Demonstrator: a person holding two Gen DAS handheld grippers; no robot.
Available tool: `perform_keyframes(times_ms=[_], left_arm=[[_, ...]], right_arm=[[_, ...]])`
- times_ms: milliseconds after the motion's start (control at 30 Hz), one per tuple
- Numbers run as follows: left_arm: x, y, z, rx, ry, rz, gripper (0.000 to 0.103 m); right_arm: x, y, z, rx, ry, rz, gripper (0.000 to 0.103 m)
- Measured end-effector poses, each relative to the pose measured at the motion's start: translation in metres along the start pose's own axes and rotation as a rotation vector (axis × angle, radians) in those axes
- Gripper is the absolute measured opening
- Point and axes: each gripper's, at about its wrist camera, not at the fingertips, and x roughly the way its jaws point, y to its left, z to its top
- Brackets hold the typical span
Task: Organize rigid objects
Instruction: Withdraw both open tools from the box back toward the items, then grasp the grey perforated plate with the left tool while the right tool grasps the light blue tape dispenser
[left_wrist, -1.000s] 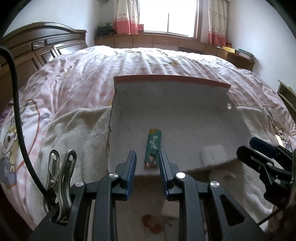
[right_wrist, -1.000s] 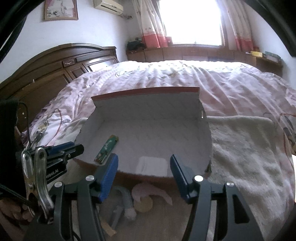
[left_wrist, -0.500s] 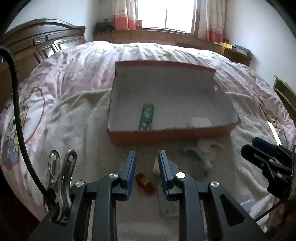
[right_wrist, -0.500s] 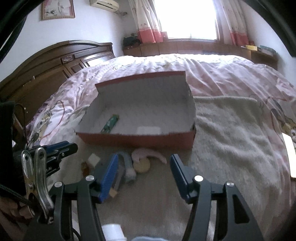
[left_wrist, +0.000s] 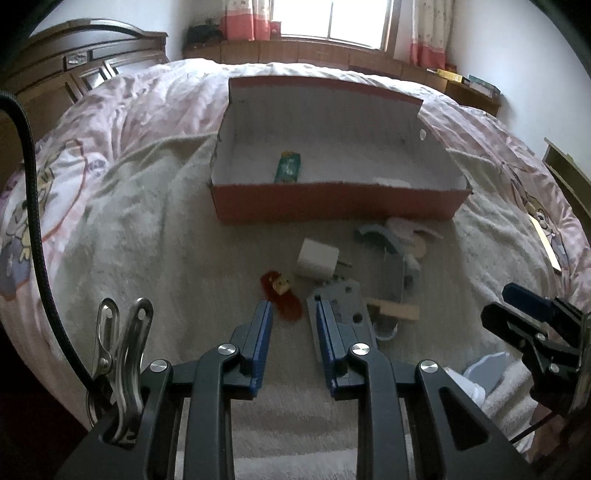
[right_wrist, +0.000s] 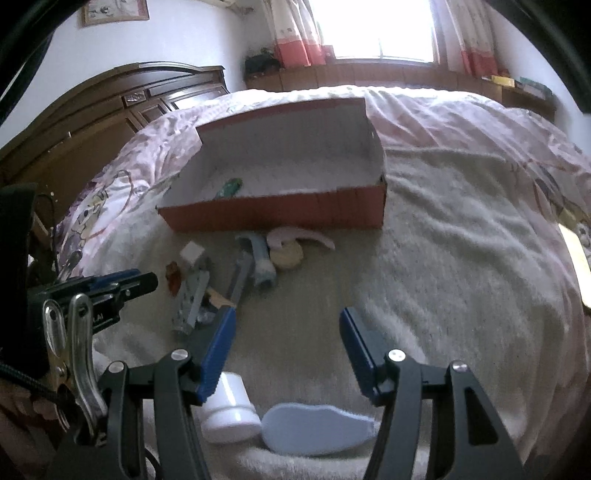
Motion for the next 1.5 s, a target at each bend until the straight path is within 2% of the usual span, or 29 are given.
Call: perform_keyframes(times_ms=[567,633,767,833,967,1300,1500], left_arm=[[0.019,-0.008,-0.019,-0.086,0.123,-0.151,0.026],[0.021,-0.010,-0.018,-0.083,0.128,-0.146,0.034],[0.028,-0.013,-0.018,-0.085,0.136,-0.146,0.039],[0.031,-0.013,-0.017,-0.083,0.144,-0.143,0.046],[0.033,-0.020,-0.015,-0.063,0.136,-0.125,0.049],[0.036,-0.027,-0.012,-0.061,0.117,-0.106,0.050],[0.033,-0.016,-0.014,-0.127,0.133,-0.167,0.050]], right_arm=[[-0.015,-0.021,-0.041,0.048,0.075,-0.028,0.062],[-0.016,-0.024,-0.045,0.054,0.089,-0.030,0.062],[-0.019,-0.029,-0.056,0.061,0.106,-0.026,0.062],[-0.018,-0.030,-0.060,0.062,0.116,-0.032,0.062],[-0.013,-0.034,-0.067,0.080,0.134,-0.036,0.062],[-0.005,-0.028,-0.074,0.047,0.118,-0.045,0.077],[-0.002,-0.024,-0.075,0.028,0.111,-0.049,0.083]])
